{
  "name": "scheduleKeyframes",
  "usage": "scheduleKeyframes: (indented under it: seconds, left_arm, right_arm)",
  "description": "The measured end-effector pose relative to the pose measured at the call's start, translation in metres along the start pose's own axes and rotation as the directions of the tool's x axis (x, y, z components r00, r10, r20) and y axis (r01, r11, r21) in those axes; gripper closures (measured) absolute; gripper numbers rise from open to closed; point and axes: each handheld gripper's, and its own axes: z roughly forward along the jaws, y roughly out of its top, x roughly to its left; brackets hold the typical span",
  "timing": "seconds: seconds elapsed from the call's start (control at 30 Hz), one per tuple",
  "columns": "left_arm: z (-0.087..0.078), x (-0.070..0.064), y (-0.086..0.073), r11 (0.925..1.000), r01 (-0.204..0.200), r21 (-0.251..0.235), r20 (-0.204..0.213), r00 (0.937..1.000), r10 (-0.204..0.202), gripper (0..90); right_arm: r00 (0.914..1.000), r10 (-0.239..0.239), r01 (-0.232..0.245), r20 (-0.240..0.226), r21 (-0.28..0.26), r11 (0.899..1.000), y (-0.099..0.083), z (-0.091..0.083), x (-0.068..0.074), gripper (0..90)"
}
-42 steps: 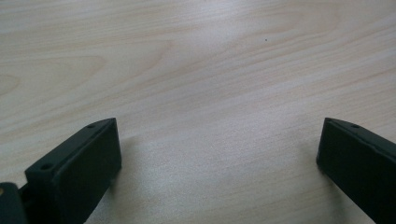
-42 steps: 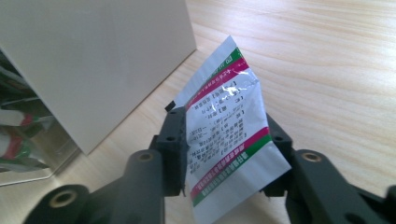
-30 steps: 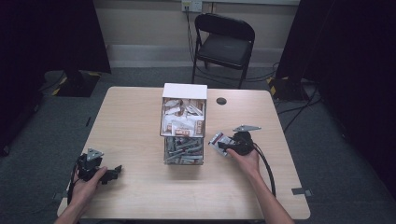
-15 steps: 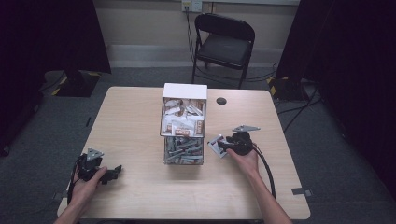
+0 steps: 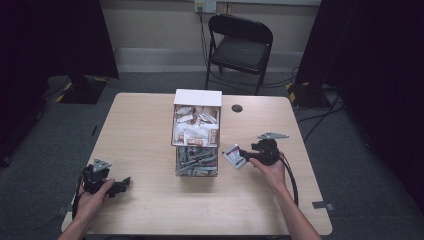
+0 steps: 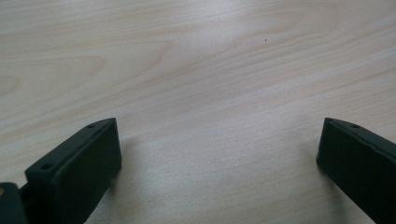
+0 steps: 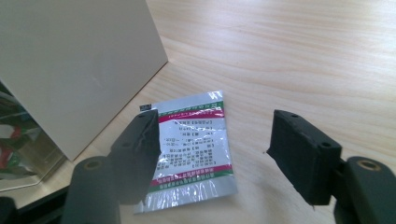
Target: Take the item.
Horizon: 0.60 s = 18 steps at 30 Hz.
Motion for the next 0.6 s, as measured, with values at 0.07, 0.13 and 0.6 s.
scheduleKeyframes:
  seconds: [0.07,0.13,0.6]
  left_arm:
    - [0.000,0.000,0.000,1.0000,0.000,0.000,0.000,1.0000,0.000,0.0]
    - [0.000,0.000,0.000,1.0000,0.000,0.000,0.000,1.0000,0.000,0.0]
    - [0.000,0.000,0.001,1.0000,-0.002,0.001,0.000,1.0000,0.002,0.0]
  right_arm:
    - [1.0000,-0.002,0.002,0.003,-0.005,1.000,0.001,-0.006,0.000,31.0]
    - [0.9999,-0.001,0.001,0.011,-0.011,1.000,0.002,-0.012,0.001,27.9]
    - [0.9960,0.086,-0.084,0.025,-0.070,0.994,-0.004,-0.059,-0.002,14.9]
